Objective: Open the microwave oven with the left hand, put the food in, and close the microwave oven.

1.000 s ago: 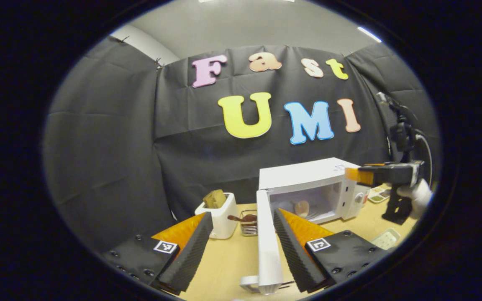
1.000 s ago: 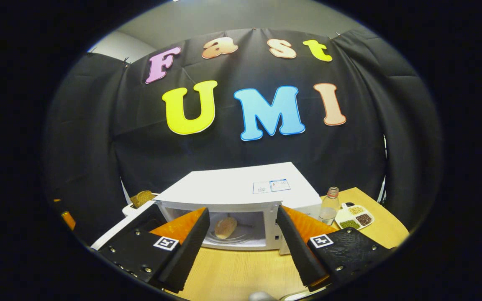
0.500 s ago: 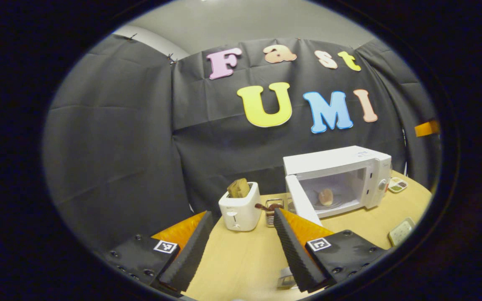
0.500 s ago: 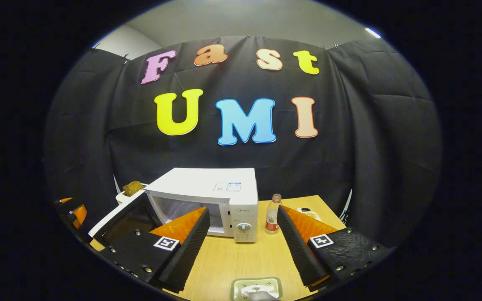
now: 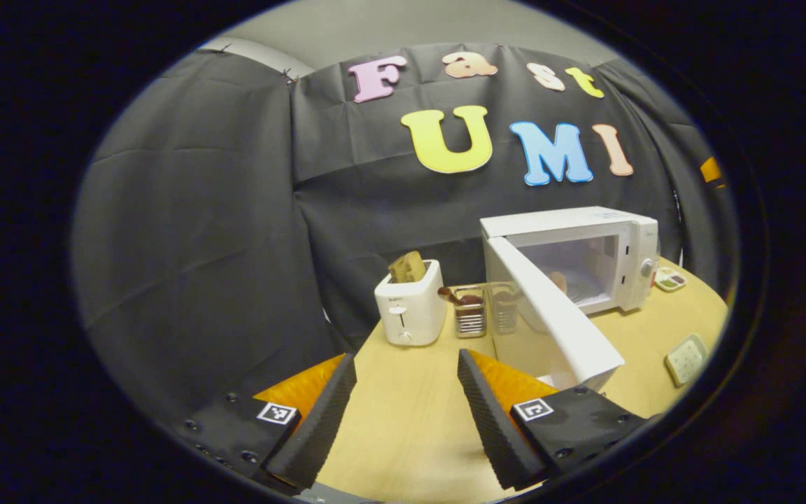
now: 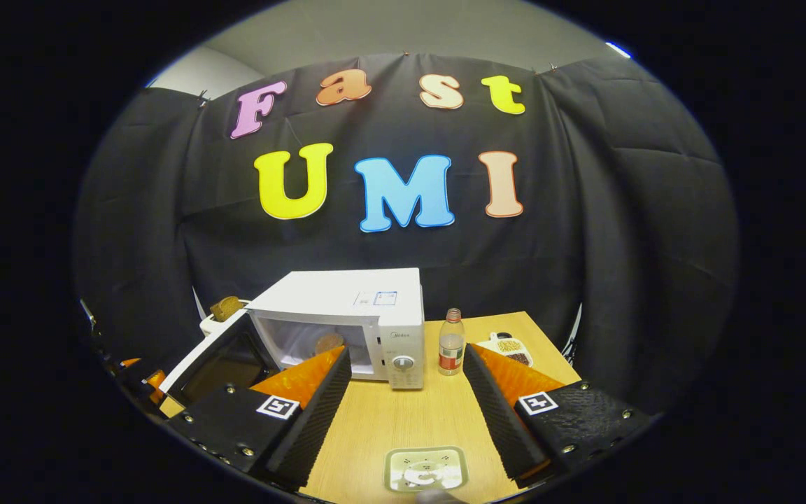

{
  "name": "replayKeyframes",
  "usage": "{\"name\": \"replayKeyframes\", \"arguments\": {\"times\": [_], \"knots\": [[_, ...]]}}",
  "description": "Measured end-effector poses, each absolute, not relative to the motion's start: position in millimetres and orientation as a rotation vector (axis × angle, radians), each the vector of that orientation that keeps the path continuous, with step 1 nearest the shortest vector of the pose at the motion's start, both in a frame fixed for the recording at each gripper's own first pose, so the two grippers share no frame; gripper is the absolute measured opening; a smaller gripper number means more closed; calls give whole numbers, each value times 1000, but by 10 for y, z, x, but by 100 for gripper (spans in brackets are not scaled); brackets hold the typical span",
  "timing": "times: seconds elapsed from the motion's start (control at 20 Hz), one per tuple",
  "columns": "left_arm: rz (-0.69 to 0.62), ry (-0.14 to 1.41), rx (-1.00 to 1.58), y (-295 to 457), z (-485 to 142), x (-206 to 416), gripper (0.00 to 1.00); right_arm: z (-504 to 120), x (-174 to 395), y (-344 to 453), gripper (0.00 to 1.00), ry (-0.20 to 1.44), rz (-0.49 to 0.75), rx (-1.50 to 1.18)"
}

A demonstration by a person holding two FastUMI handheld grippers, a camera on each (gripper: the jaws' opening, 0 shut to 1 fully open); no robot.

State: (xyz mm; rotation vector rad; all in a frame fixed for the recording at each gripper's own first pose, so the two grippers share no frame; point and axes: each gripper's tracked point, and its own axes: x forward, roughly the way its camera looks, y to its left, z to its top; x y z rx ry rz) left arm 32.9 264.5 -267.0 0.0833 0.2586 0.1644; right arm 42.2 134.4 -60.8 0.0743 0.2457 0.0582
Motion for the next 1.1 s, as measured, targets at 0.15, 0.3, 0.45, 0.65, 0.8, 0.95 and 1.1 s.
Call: {"name": "replayKeyframes", "arguments": {"times": [0.15,0.3,0.45,0.65,0.8,0.95,1.1], "knots": [[138,267,97,2575,-2717,284,99,-687,329,1440,94,276,73,102],[117,274,111,2510,-2768,253,94,-695,257,1512,98,284,87,126],[92,283,106,2379,-2825,263,95,-680,229,1531,98,282,90,127],[49,297,77,2047,-2900,277,95,-722,208,1458,98,282,81,106],[7,300,58,1711,-2920,318,94,-834,142,1389,98,309,85,112],[-44,305,66,1340,-2951,358,95,-850,115,1208,98,317,72,103],[-81,317,70,1009,-2958,417,94,-933,104,993,98,332,52,87]]}}
